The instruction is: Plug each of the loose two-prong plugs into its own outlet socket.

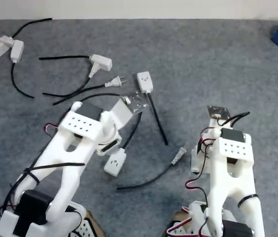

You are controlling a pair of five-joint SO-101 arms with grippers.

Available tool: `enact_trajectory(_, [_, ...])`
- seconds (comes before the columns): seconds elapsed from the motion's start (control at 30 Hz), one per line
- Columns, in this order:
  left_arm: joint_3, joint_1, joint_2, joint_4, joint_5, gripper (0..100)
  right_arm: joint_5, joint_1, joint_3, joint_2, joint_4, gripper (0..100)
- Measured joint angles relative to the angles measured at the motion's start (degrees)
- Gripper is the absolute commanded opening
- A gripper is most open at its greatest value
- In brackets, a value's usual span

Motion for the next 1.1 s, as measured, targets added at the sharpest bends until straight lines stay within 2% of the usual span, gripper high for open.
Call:
enact_trajectory(0.23, [2.9,0.0,0.3,-0.4,0.6,13,0.0,0.0,0.0,0.0,0.0,28.1])
enact_trajectory(0.37, [15.2,-4.3,6.7,-15.2,-1.1,13,0.0,0.0,0.0,0.0,0.0,28.1])
enact_trajectory(0.43, [14.8,-7.0,8.1,-17.8,-1.8,13,0.0,-0.4,0.0,0.0,0.0,28.1])
enact_trajectory(0.6, [6.1,-10.2,4.5,-4.9,-2.5,13,0.0,-1.3,0.0,0.0,-0.1,28.1])
enact_trajectory(0.67, [4.7,-10.3,1.4,-2.1,-2.5,13,0.0,-1.2,0.0,0.0,0.1,28.1])
enact_trajectory(0.83, [4.1,-4.0,-5.6,1.5,0.4,13,0.0,-1.8,0.0,0.0,0.0,28.1])
enact_trajectory(1.1, [4.1,2.4,-6.4,2.1,4.7,13,0.0,-1.7,0.0,0.0,0.0,28.1])
